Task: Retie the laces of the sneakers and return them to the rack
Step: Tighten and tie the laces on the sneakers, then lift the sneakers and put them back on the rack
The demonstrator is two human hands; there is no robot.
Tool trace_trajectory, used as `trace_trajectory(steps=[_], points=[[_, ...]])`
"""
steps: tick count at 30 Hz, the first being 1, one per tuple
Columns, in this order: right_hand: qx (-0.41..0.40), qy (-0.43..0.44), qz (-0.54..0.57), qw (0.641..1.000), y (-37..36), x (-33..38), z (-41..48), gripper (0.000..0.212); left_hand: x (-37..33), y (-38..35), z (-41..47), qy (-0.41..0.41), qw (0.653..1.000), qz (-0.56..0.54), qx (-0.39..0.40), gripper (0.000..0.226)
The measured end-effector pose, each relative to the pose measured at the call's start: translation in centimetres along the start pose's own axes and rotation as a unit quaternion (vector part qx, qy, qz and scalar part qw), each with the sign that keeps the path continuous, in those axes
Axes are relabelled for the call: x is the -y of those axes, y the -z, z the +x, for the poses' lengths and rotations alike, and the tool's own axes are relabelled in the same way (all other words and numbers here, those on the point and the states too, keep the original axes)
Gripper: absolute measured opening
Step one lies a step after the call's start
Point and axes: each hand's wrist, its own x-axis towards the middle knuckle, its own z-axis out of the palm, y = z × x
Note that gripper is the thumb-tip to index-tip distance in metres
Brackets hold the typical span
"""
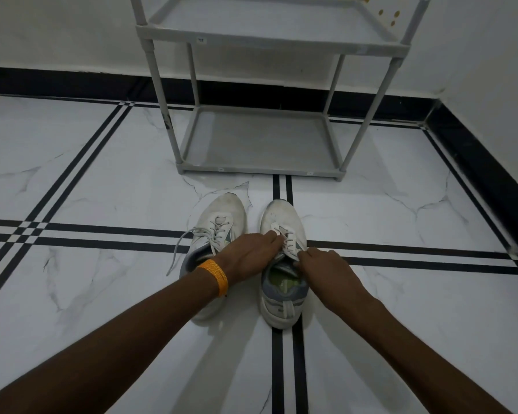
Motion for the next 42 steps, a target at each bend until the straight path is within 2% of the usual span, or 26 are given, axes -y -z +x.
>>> trace_trajectory(steps=[2,4,8,15,21,25,27,28,30,32,34,35,36,38,39,42], points=[[-0.019,-0.011,0.013,1.000,0.5,-0.6,0.2,0.044,0.0,0.6,0.0,0.005,0.999,0.047,-0.004,0.021],[-0.031,-0.020,-0.004,0.999,0.5,-1.3,0.3,0.041,0.5,0.7,-0.2,0.008,0.997,0.080,0.007,0.018],[-0.032,-0.022,-0.011,0.999,-1.9,-2.5,-0.7,0.029,1.5,-0.3,-0.7,-0.016,0.996,0.083,0.029,0.022],[-0.034,-0.033,-0.023,0.999,-2.3,-2.7,-0.8,0.026,2.4,-0.6,-0.4,-0.046,0.996,0.072,0.018,0.028],[-0.045,-0.043,-0.008,0.998,-2.5,-2.7,-0.8,0.028,1.6,0.1,-0.3,-0.009,0.993,0.092,0.073,0.032],[-0.014,-0.033,0.054,0.998,-2.4,-2.9,-0.9,0.013,1.0,0.4,-0.6,0.031,0.994,0.057,0.083,0.029],[-0.008,-0.033,0.143,0.989,-2.2,-2.8,-1.0,0.016,1.0,0.8,-1.3,0.048,0.998,-0.010,0.041,0.029],[-0.002,-0.070,0.217,0.974,-1.6,-2.7,-1.0,0.023,1.0,1.2,-1.9,0.066,0.994,-0.081,-0.005,0.033],[0.054,-0.185,0.381,0.904,-0.4,-2.6,-0.6,0.040,1.2,2.1,-3.7,0.148,0.961,-0.217,-0.089,0.048],[0.121,-0.247,0.493,0.826,0.0,-2.4,-0.3,0.050,2.2,2.9,-5.8,0.253,0.934,-0.211,-0.136,0.064],[0.167,-0.252,0.538,0.787,-0.2,-2.0,0.0,0.052,4.2,2.8,-7.8,0.357,0.911,-0.164,-0.128,0.072],[0.176,-0.250,0.549,0.778,-0.5,-1.8,0.2,0.054,5.3,2.6,-8.7,0.402,0.893,-0.184,-0.086,0.074],[0.172,-0.246,0.549,0.780,-1.0,-1.7,0.4,0.053,6.3,2.2,-9.5,0.432,0.871,-0.233,-0.032,0.074],[0.148,-0.247,0.524,0.802,-2.0,-1.2,0.8,0.042,6.9,1.2,-10.5,0.438,0.823,-0.358,0.056,0.063],[0.129,-0.253,0.509,0.812,-2.5,-0.9,1.0,0.035,6.7,0.9,-10.6,0.433,0.814,-0.383,0.066,0.056],[0.061,-0.241,0.464,0.850,-4.0,0.0,1.4,0.025,5.5,0.2,-9.7,0.417,0.828,-0.376,0.004,0.049]])
